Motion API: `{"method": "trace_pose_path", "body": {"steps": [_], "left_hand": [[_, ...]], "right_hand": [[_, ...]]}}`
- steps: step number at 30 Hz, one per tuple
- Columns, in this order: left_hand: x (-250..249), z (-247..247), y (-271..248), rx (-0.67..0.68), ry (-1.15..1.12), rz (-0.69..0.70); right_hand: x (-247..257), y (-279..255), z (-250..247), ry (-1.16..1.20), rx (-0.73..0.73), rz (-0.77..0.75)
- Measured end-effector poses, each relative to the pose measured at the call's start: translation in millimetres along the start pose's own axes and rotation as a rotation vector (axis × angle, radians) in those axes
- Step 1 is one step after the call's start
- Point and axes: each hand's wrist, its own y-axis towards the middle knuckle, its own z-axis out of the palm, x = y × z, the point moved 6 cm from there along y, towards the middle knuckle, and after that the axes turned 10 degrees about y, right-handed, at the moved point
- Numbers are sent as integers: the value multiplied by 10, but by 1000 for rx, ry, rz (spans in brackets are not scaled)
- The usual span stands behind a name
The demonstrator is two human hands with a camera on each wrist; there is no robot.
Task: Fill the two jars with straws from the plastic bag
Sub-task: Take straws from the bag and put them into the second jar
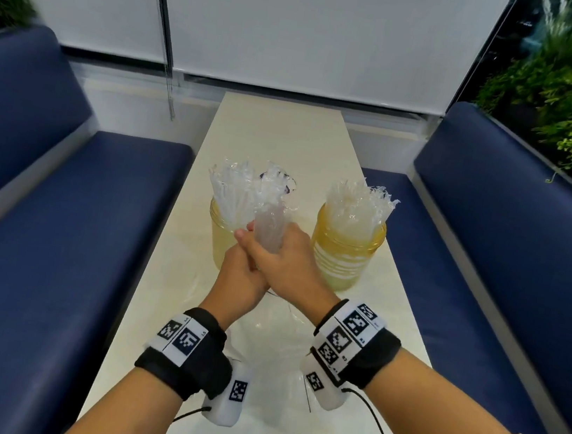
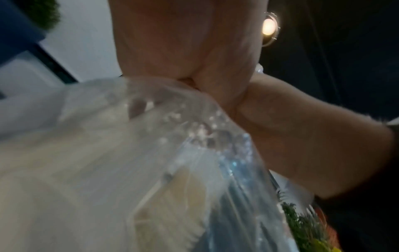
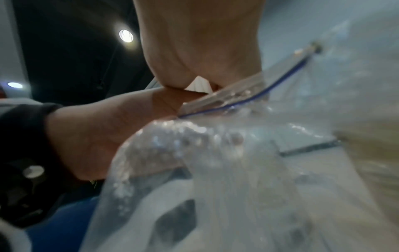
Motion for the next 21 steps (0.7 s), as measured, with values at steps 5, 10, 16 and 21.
{"method": "trace_pose_path", "body": {"steps": [5,10,16,21], "left_hand": [[86,-28,-4,21,14,-54],[177,-64,21,74,38,-122],[213,-70,-10,103,65,-127],[215,-102,24,79,89,-130]], "right_hand": [[16,28,5,98,13,-1],[384,180,-269,279,5,-29],[1020,495,-1012,399,-90,-171],[1094,934,-1705,417,-286,-320]]}}
